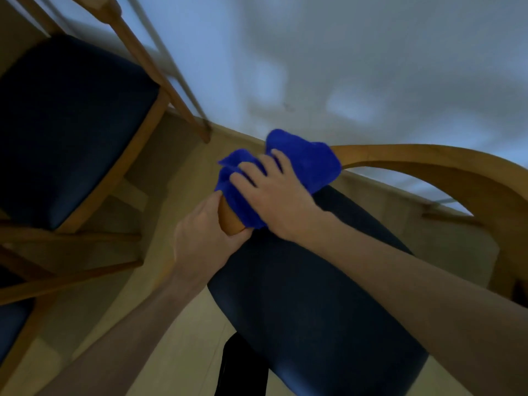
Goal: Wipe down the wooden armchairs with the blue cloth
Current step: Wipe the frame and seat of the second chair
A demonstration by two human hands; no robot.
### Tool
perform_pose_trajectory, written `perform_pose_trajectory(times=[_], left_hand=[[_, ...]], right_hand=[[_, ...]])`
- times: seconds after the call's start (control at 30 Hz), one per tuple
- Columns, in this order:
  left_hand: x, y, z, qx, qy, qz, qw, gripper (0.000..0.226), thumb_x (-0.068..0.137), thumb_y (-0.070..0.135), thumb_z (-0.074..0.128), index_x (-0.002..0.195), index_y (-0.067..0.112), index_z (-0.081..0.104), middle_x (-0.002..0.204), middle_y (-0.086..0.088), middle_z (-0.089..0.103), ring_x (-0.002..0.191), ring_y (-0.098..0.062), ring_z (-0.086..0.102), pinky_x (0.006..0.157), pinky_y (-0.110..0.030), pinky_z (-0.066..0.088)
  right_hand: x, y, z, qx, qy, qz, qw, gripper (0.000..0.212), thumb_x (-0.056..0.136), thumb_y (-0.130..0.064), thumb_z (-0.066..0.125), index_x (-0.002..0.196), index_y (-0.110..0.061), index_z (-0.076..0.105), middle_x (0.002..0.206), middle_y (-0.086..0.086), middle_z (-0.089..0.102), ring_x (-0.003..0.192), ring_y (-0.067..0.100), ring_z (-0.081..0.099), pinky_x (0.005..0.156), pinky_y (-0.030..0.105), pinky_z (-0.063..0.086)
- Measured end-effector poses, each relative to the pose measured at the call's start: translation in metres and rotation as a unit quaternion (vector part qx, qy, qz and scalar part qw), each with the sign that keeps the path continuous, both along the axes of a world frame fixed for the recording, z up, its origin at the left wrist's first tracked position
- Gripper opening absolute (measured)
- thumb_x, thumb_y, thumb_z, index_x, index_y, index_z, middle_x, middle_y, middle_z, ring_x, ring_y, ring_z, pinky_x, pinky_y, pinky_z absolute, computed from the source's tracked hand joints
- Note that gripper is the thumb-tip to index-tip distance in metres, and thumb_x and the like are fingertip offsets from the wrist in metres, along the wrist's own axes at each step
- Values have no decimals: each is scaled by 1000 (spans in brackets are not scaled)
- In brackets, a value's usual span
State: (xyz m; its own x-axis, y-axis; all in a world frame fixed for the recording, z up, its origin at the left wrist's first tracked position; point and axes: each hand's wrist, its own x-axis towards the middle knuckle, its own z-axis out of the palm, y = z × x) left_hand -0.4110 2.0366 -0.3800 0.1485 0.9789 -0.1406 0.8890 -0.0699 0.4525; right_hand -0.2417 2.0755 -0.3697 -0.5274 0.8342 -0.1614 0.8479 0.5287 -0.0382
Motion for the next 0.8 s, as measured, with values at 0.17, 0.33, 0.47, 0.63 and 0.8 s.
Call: perform_pose_trajectory(times=[0.17,0.33,0.47,0.63,0.8], left_hand=[[2,0,5,9,3,-5,1000,68,72,70,62,121,26,52,105,12,60,89,-5,54,79,-22,36],[1,-2,-1,10,40,14,999,79,70,79,57,128,25,48,112,8,62,95,-12,59,79,-25,37],[4,-1,-4,37,60,32,997,76,65,81,57,119,27,50,100,13,63,87,-10,63,77,-25,41],[8,0,-3,60,55,38,996,71,64,80,56,111,28,51,94,13,62,81,-10,62,74,-26,42],[5,-1,-6,63,25,38,997,68,62,79,55,107,29,50,92,11,63,75,-6,55,71,-25,41]], right_hand=[[27,23,1,-23,32,59,997,89,70,-33,79,143,-31,30,144,1,41,130,28,40,112,44,28],[82,36,-1,-33,7,-11,999,88,71,-30,78,144,-33,28,134,4,45,117,30,48,99,47,39],[144,43,0,-56,-7,-115,992,71,78,-37,74,137,-27,35,122,10,52,102,33,55,84,50,44],[157,44,8,-78,-61,-182,978,55,76,-29,73,121,-18,42,105,8,59,85,30,54,78,45,44],[25,16,1,3,-36,-37,999,70,70,-25,73,131,-10,41,130,17,48,115,40,47,97,52,35]])
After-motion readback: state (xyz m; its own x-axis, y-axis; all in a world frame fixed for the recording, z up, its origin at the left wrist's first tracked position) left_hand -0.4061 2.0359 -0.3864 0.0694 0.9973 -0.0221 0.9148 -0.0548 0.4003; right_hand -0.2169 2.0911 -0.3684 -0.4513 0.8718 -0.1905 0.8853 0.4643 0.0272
